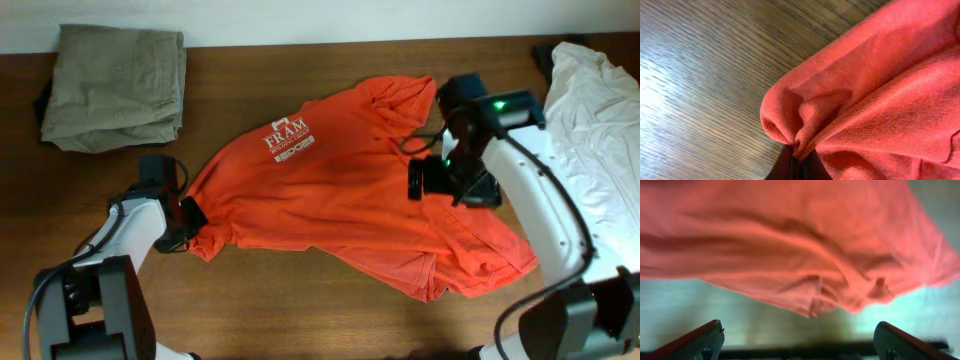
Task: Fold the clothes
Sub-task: 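Grasp the shirt's left hem with left gripper, right gripper its right hem, then lift the shirt with both grippers and swing it to flip over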
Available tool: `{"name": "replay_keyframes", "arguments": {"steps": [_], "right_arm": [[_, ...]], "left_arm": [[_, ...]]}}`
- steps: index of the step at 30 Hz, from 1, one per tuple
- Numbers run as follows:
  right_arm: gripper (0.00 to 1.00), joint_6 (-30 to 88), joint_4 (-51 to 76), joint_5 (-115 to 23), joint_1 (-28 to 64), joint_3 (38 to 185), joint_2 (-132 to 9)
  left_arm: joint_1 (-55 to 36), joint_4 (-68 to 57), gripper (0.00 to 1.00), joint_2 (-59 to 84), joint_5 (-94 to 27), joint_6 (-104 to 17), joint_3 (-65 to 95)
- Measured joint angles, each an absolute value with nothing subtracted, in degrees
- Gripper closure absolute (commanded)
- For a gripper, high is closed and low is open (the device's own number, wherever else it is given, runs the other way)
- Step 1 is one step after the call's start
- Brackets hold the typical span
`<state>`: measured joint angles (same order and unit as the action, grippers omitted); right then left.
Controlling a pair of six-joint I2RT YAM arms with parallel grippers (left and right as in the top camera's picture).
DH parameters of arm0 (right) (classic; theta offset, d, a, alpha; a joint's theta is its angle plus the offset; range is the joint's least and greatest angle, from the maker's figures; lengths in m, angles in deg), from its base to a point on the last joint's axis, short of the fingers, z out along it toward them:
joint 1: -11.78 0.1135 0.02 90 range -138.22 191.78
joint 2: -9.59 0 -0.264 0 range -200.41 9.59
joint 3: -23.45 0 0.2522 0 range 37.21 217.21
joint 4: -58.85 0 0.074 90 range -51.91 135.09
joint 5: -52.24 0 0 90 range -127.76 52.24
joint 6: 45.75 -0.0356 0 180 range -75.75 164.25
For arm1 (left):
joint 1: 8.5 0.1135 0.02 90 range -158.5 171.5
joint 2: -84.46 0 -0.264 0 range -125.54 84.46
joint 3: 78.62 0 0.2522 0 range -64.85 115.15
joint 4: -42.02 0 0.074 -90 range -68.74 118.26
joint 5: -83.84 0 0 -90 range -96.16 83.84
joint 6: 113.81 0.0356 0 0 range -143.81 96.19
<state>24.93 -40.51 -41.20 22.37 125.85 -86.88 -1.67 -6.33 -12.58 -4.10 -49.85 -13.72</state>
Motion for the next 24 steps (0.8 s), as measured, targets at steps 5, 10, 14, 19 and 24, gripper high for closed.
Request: {"name": "replay_keyframes", "arguments": {"steps": [5, 10, 14, 19, 24], "right_arm": [[0.01, 21.72, -33.87, -46.1, 23.51, 105.59, -86.44], [0.14, 20.21, -25.82, -50.52, 29.19, 95.34, -85.7], [0.22, 19.06, -18.44, -50.95, 29.19, 88.76, -85.33], [0.4, 18.75, -13.08, -50.76, 29.19, 86.92, -85.26], [0.57, 18.75, -12.91, -49.14, 29.19, 86.9, -85.26]], "left_arm": [[-1.67, -5.87, 1.0, -12.64, -7.62, -49.85, -13.72], [-1.67, -4.89, 1.0, -12.64, -9.21, -49.85, -13.7], [-1.67, -4.89, 0.99, -12.64, -9.37, -49.85, -13.7], [-1.67, -4.87, 0.99, -12.64, -9.39, -49.85, -13.7], [-1.67, -4.87, 0.99, -12.64, -9.37, -49.85, -13.7]]}}
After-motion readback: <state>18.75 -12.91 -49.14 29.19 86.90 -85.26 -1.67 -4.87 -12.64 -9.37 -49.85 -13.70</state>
